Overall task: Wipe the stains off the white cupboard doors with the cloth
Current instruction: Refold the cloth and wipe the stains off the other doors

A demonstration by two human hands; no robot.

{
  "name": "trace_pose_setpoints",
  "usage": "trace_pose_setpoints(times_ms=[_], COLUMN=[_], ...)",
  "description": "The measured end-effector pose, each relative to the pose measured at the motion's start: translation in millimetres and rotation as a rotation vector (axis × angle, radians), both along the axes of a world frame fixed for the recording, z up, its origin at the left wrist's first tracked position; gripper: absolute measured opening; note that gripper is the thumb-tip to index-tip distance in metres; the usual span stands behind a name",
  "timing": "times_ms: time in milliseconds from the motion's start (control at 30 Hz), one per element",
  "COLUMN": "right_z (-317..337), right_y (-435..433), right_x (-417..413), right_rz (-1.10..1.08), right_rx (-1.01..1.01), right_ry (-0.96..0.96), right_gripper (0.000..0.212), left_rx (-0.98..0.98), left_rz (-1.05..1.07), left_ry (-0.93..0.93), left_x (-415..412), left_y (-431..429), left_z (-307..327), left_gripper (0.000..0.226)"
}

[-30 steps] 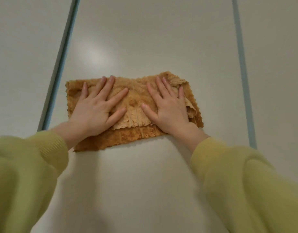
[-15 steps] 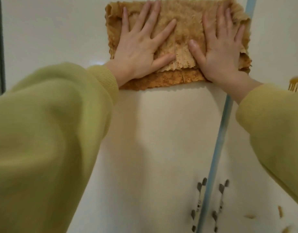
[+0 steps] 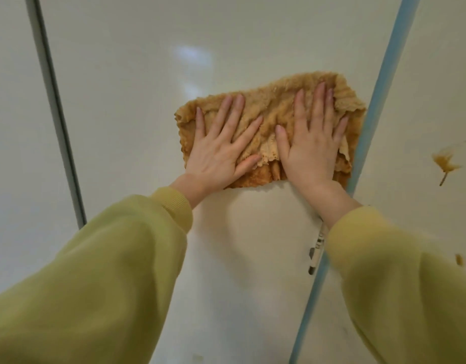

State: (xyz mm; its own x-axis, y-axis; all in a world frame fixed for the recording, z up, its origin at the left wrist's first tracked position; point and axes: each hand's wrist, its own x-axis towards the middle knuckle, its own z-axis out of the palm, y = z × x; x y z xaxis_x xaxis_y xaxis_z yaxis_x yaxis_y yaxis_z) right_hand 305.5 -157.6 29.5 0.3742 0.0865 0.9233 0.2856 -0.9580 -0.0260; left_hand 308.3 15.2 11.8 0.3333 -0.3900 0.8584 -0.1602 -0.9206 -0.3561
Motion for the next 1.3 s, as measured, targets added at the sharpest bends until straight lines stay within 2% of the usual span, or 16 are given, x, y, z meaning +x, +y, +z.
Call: trace_pose_setpoints(times_ms=[267,533,733,900,1033,1200,1300], right_z=[-124,-253,-295,-285,-242,-143,-75], right_y=[23,49,104,150,169,163,147], right_x=[4,-6,-18,-18,-9,7,15], right_rz=[0.033,0.025,0.036,0.025,0.045,0.061,0.021], right_rx=[0.114,0.313,0.419,0.416,0.371,0.323,0.275], right_ry=[-0.027,0.007,0.065,0.074,0.006,-0.166,-0.225], right_gripper=[0.054,0.054,0.055,0.054,0.051,0.048,0.055], left_rx=[-0.015,0.231,0.393,0.408,0.309,0.048,-0.106], left_rz=[-0.047,-0.105,-0.134,-0.140,-0.099,-0.080,-0.084], left_ry=[0.063,0.172,0.171,0.149,0.145,0.125,0.101], left_x=[-3,-7,-6,-7,-9,-8,-5], left_y=[8,49,114,168,185,164,134], left_z=[-115,-197,-222,-203,-158,-79,-32], left_gripper=[0.058,0.051,0.044,0.047,0.060,0.070,0.075])
